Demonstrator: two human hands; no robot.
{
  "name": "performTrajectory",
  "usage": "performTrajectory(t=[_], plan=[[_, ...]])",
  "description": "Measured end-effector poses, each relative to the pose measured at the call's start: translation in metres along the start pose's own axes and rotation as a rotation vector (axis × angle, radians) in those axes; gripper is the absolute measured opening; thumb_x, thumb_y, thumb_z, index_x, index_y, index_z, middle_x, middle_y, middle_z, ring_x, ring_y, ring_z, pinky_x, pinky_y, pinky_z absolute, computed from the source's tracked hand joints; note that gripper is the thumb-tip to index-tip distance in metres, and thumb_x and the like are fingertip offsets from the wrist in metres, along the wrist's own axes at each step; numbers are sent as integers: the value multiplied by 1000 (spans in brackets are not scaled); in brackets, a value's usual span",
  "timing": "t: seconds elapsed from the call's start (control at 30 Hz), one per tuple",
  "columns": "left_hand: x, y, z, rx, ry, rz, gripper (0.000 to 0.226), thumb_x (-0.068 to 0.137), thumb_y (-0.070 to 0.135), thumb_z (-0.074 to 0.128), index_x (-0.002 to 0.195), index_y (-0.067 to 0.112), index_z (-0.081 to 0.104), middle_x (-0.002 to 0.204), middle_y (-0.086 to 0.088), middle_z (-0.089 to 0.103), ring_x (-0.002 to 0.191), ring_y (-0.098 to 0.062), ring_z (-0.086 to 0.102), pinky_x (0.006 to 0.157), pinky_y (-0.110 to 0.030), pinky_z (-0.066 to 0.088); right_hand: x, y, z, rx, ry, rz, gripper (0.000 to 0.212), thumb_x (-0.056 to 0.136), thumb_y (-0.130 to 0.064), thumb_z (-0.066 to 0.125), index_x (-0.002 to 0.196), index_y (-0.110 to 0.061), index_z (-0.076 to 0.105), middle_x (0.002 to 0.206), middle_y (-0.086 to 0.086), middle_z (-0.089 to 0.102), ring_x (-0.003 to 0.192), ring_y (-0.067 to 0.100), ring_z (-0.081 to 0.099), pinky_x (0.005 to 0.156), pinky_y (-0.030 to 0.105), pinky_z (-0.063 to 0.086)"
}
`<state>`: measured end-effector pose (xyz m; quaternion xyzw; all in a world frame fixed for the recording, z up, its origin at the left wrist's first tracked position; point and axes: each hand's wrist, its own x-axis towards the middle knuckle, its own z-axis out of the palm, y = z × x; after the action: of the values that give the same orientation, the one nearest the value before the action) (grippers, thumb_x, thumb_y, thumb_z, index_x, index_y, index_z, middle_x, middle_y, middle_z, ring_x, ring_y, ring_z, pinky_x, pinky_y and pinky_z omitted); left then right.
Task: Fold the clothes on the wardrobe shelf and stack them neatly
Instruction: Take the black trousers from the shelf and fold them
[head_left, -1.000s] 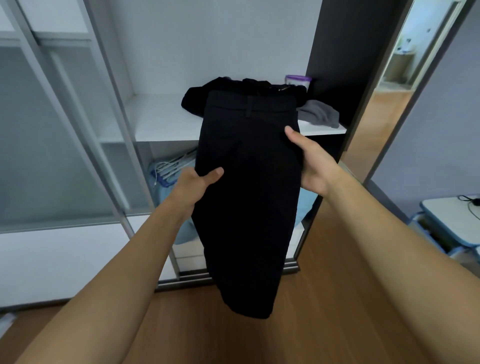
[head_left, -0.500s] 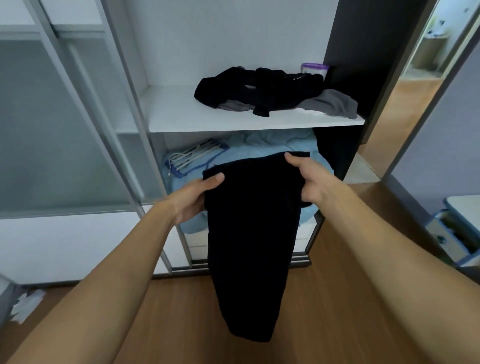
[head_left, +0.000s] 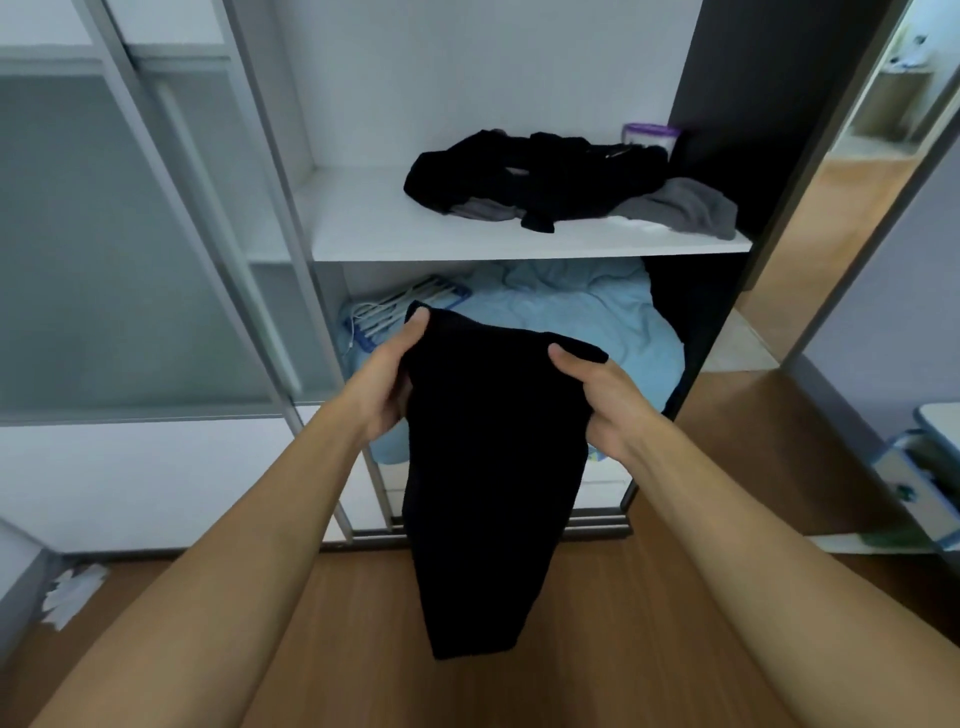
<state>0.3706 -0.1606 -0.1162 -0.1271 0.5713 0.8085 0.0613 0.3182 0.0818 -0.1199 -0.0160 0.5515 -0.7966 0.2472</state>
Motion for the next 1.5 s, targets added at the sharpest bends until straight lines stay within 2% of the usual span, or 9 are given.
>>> performTrajectory(t=[0.1,0.23,0.37,0.63,0.83,0.93,1.03,1.17,1.5], plan=[[-7,-12,-16,-22,-156,-26,58,87,53,66,132,17,64,128,-8,68,114,-23,67,90,-34,54,9,-15,13,-6,73,156,18,94,-25,67,93,-9,74,86,10,76,71,22,74,59,32,59],[3,-12,5,175,181,57,21,94,24,68,106,7,70,95,-11,75,76,-21,74,65,-30,57,12,-29,12,66,25,230,26,92,-34,65,86,-10,71,75,7,72,63,22,71,60,30,60],[10,3,29,69,285,73,15,98,22,63,91,9,68,71,-5,74,59,-19,71,54,-28,56,-5,-18,-6,-169,-102,113,23,91,-33,68,101,-14,76,98,5,76,84,17,73,67,24,58],[-1,-20,-2,221,-118,-75,58,77,54,76,121,16,70,120,-8,73,107,-23,71,87,-29,57,-5,-14,0,25,60,118,22,95,-19,65,110,-4,70,96,10,75,82,22,73,70,33,59],[16,-23,3,130,253,41,20,93,29,70,99,9,71,82,-7,76,66,-19,73,58,-27,57,-3,-8,-5,30,-81,164,25,95,-30,62,79,-15,75,71,-1,67,58,14,64,54,24,52],[16,-21,8,154,268,-41,19,94,26,69,96,7,70,75,-6,74,57,-17,70,52,-26,55,-8,13,-15,-127,-108,82,14,95,-19,65,100,-13,76,94,5,76,79,16,74,66,25,59],[7,-26,5,71,74,-85,36,85,36,75,106,8,71,79,-4,74,60,-14,70,50,-22,53,-7,23,-18,-103,-21,20,15,97,-12,61,108,-9,71,98,7,77,85,18,75,68,26,58],[-4,-45,-11,144,-102,-74,49,75,38,82,118,15,71,110,-6,76,97,-17,74,73,-22,58,-5,19,-13,-35,77,94,12,98,-13,61,94,-5,69,78,7,76,70,20,74,60,29,58],[7,-49,-12,275,232,68,17,86,18,78,99,9,74,93,-8,78,80,-21,76,65,-24,58,-12,33,-6,-203,-4,96,32,95,-10,65,126,1,61,120,17,70,106,28,69,92,40,57]])
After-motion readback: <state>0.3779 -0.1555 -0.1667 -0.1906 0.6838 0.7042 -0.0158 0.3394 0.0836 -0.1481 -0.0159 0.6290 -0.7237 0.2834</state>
